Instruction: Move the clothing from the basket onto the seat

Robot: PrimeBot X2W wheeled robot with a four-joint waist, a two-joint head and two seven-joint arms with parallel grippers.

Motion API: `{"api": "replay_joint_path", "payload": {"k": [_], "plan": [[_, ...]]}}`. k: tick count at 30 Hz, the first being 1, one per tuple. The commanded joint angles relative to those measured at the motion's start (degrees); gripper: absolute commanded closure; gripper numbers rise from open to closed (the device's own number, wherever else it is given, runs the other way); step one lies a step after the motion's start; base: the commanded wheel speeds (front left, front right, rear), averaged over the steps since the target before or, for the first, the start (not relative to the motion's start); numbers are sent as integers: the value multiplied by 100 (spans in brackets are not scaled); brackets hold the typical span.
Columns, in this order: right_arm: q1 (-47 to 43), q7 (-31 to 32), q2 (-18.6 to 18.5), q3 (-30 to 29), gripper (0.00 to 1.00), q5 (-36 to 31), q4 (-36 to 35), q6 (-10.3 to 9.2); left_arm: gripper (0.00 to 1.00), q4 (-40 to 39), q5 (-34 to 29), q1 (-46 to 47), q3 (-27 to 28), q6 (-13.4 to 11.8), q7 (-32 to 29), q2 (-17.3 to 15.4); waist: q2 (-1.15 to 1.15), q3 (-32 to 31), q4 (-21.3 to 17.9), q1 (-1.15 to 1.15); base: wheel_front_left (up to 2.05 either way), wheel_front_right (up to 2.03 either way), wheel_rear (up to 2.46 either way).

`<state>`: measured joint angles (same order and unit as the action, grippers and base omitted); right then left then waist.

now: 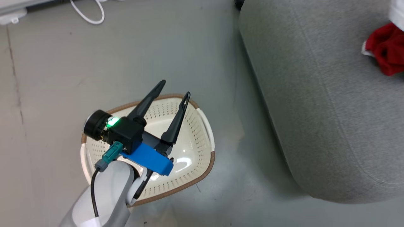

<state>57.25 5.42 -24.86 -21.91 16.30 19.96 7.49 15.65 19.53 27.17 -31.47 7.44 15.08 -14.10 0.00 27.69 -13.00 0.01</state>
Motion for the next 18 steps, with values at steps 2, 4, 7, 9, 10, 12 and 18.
{"api": "replay_joint_path", "payload": {"k": [2,4,7,9,10,12,18], "plan": [[-184,-128,-61,-295,100,-24,211,2,0,-118,-60,167,33,6,13,-94,0,415,249,-1,0,0,0],[-235,-166,-71,-410,100,-17,295,1,0,-173,-80,191,40,6,14,-116,0,494,275,-1,0,0,0],[-391,-346,-25,-680,100,33,561,2,0,-301,-127,267,48,6,13,-177,0,692,332,-1,0,0,0],[-550,-468,-3,-848,100,46,810,1,0,-347,-161,298,31,6,13,-207,0,786,371,-1,0,0,0],[-613,-523,0,-908,100,37,933,1,0,-362,-167,320,17,6,13,-221,0,832,387,-1,0,0,0],[-690,-629,27,-998,100,18,1196,2,0,-387,-201,383,7,7,14,-244,0,915,406,-1,0,0,0],[-669,-947,138,-1127,100,-4,1864,1,0,-396,-228,503,-29,7,13,-239,0,1040,428,-1,0,0,0]]}}
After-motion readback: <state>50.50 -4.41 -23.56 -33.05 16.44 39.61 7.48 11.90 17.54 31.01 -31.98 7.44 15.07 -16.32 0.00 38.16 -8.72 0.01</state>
